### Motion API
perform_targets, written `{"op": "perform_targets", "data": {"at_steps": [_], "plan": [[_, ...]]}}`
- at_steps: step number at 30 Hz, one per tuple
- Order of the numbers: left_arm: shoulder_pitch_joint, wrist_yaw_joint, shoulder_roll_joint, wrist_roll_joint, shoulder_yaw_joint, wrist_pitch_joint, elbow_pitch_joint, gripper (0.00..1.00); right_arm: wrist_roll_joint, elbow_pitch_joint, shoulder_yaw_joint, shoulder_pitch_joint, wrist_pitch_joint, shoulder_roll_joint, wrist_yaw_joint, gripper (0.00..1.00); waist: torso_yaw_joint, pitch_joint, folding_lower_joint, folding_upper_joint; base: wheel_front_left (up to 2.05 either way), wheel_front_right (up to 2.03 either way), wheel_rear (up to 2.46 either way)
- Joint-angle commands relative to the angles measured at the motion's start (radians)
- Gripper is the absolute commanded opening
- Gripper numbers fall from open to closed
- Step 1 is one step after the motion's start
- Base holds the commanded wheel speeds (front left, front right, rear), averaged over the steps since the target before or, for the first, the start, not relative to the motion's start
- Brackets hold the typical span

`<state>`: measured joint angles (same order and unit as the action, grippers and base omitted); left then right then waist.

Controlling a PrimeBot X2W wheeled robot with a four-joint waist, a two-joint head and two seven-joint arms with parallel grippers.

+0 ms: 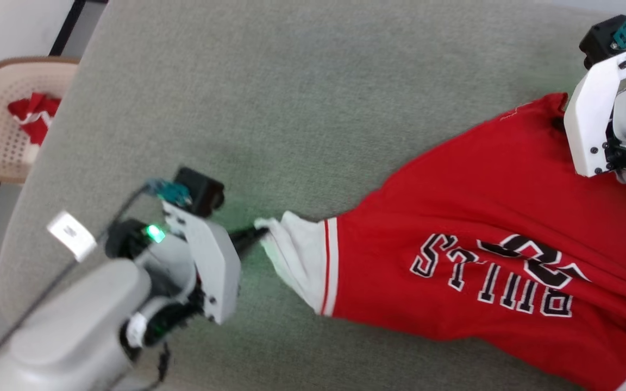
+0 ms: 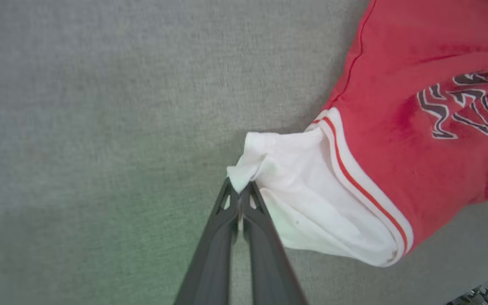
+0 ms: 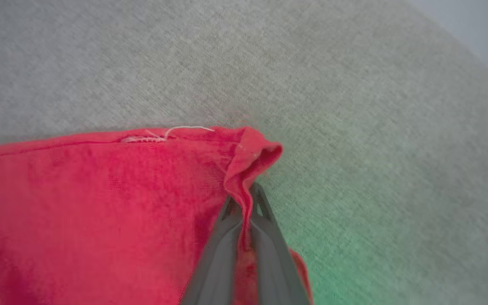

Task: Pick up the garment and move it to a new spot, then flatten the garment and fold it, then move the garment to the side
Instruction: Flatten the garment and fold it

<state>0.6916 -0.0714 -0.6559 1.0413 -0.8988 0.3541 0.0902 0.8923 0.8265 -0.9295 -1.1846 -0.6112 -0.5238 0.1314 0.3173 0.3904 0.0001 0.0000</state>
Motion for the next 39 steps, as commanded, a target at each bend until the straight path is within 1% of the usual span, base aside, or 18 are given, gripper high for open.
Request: {"op": "perform_targets", "data": {"at_steps": [1,5,8,13,17,20,24,30,35,39], "plan": [[0.034,-0.011,-0.019,-0.006,0.016,0.015,-0.003,0.00,0.012,-0.006,-0.012,-0.002,0.015,-0.015,-0.001,0.00,-0.037,-0.039,-0.0001,0.0000,0.00,0.00,0.00],[0.124,-0.024,-0.056,-0.021,0.049,0.056,-0.004,0.00,0.052,-0.053,0.001,-0.021,0.067,-0.031,-0.001,0.00,-0.079,-0.087,-0.0001,0.0000,0.00,0.00,0.00],[0.210,-0.026,-0.078,-0.033,0.076,0.093,0.000,0.00,0.052,-0.100,-0.003,-0.035,0.095,-0.065,-0.002,0.00,-0.111,-0.123,-0.0001,0.0000,0.00,0.00,0.00],[0.358,-0.005,-0.094,-0.064,0.104,0.146,0.048,0.00,0.049,-0.174,0.014,-0.066,0.121,-0.113,-0.001,0.00,-0.165,-0.168,-0.0001,0.0000,0.00,0.00,0.00],[0.468,0.022,-0.082,-0.096,0.114,0.157,0.127,0.00,0.040,-0.211,0.044,-0.090,0.133,-0.139,-0.001,0.00,-0.199,-0.195,-0.0001,0.0000,0.00,0.00,0.00],[0.545,0.045,-0.067,-0.119,0.120,0.148,0.202,0.00,0.026,-0.228,0.077,-0.109,0.146,-0.148,-0.001,0.00,-0.219,-0.211,-0.0001,0.0000,0.00,0.00,0.00],[0.645,0.074,-0.036,-0.151,0.132,0.112,0.298,0.00,0.001,-0.240,0.133,-0.133,0.173,-0.149,-0.002,0.00,-0.237,-0.224,-0.0001,0.0000,0.00,0.00,0.00],[0.787,0.111,0.023,-0.199,0.144,0.036,0.437,0.00,-0.042,-0.243,0.215,-0.166,0.214,-0.121,-0.001,0.00,-0.259,-0.221,-0.0001,0.0000,0.00,0.00,0.00],[0.891,0.133,0.069,-0.225,0.155,-0.041,0.544,0.00,-0.087,-0.243,0.267,-0.195,0.234,-0.096,-0.002,0.00,-0.276,-0.190,-0.0001,0.0000,0.00,0.00,0.00],[0.976,0.146,0.103,-0.252,0.155,-0.095,0.624,0.00,-0.143,-0.215,0.317,-0.228,0.273,-0.071,-0.002,0.00,-0.287,-0.124,-0.0001,0.0000,0.00,0.00,0.00]]}}
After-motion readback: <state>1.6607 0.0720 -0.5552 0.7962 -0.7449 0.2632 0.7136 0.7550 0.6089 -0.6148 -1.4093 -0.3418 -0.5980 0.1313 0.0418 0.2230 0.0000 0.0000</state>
